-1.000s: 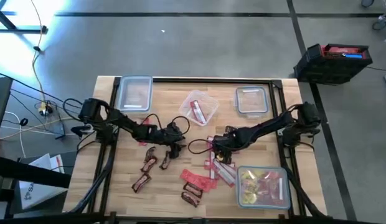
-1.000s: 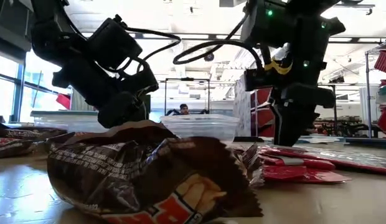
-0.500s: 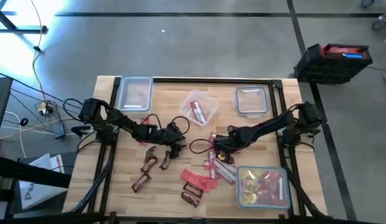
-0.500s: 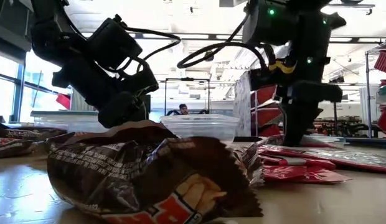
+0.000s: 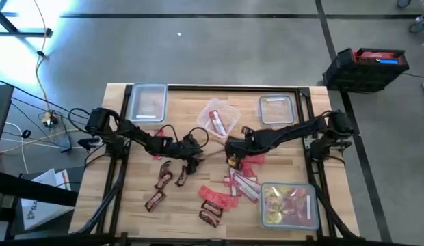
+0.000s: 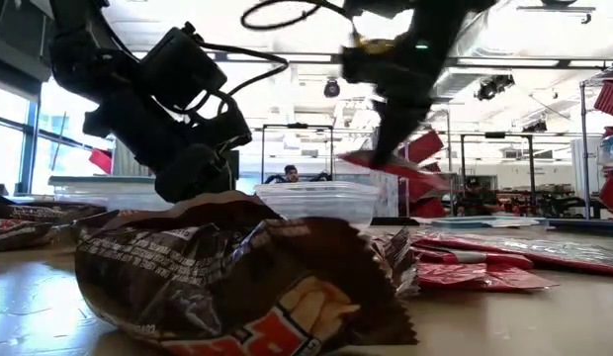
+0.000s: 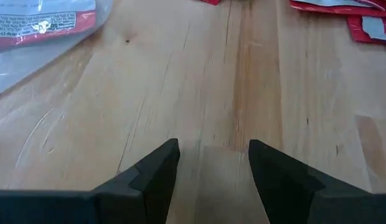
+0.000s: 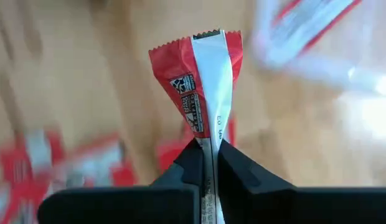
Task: Sort candy
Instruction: Put the strawberry red into the upper middle transparent bin
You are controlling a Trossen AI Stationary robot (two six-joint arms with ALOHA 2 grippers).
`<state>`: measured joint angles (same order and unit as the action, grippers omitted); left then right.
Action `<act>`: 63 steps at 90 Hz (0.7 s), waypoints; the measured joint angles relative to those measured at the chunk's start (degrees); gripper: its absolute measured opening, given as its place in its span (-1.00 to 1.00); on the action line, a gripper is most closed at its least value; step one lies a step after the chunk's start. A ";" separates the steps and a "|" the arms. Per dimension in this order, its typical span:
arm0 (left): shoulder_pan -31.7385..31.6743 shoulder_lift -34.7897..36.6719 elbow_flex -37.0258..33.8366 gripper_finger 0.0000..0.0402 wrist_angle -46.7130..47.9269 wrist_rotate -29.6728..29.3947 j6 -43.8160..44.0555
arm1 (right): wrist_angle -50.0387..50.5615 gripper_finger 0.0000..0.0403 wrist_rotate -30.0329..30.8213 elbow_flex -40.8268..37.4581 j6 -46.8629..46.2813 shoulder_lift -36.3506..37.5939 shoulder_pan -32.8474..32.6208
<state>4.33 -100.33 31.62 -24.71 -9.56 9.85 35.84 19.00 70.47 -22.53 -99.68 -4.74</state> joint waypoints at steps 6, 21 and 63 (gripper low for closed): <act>-0.19 0.02 0.00 -0.09 0.00 0.22 0.00 | -6.09 -0.98 1.11 0.05 -0.77 0.00 2.50; -0.30 0.06 0.00 -0.09 0.00 0.34 -0.02 | -15.52 -0.98 1.07 0.03 -5.29 0.00 9.79; -0.30 0.04 -0.07 -0.09 -1.23 0.11 -0.57 | -23.70 -0.97 -7.54 -0.04 -20.90 -5.45 22.08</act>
<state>4.03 -100.29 31.55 -25.93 -9.45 9.28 12.14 11.46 70.43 -43.44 -105.13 17.34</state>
